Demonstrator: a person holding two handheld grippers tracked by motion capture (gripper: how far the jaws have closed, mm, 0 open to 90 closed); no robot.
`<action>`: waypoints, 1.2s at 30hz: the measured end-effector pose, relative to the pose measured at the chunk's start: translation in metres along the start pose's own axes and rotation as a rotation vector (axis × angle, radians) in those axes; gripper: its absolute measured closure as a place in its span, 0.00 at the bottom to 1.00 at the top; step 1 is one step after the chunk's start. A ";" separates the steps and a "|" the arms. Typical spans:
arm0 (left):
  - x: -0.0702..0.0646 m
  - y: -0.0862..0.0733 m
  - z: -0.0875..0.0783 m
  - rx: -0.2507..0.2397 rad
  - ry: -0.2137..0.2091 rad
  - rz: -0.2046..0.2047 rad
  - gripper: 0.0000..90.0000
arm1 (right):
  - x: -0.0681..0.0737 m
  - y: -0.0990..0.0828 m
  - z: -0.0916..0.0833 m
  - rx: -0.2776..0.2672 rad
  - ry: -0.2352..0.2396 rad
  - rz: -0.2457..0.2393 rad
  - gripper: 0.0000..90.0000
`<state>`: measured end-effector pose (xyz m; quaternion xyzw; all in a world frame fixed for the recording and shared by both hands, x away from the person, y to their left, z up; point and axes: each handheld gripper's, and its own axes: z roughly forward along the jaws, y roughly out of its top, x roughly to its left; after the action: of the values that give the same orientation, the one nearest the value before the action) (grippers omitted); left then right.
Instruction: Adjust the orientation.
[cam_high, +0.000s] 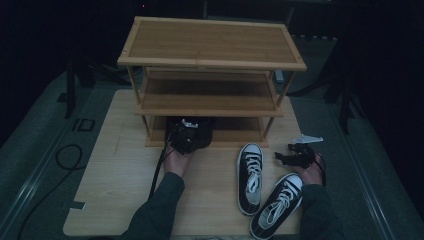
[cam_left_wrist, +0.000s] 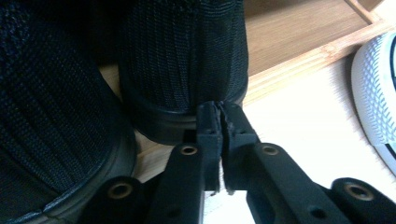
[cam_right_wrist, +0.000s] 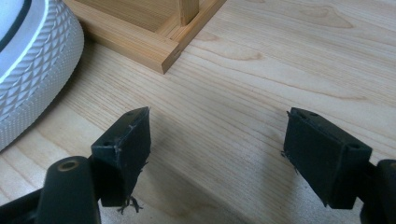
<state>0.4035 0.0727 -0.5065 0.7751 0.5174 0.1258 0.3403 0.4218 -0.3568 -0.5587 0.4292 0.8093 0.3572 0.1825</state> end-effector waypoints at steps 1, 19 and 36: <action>0.000 0.000 -0.001 -0.002 -0.002 0.007 0.94 | 0.000 0.000 0.000 0.000 0.000 0.000 0.25; 0.033 -0.062 -0.024 -0.001 -0.037 0.054 0.73 | 0.000 0.000 0.000 0.001 -0.001 -0.003 0.25; 0.060 -0.082 -0.025 -0.005 0.034 0.024 0.95 | 0.001 0.000 0.000 0.003 -0.007 -0.009 0.25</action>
<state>0.3570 0.1547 -0.5509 0.7781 0.5134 0.1443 0.3318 0.4216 -0.3558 -0.5588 0.4269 0.8112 0.3536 0.1862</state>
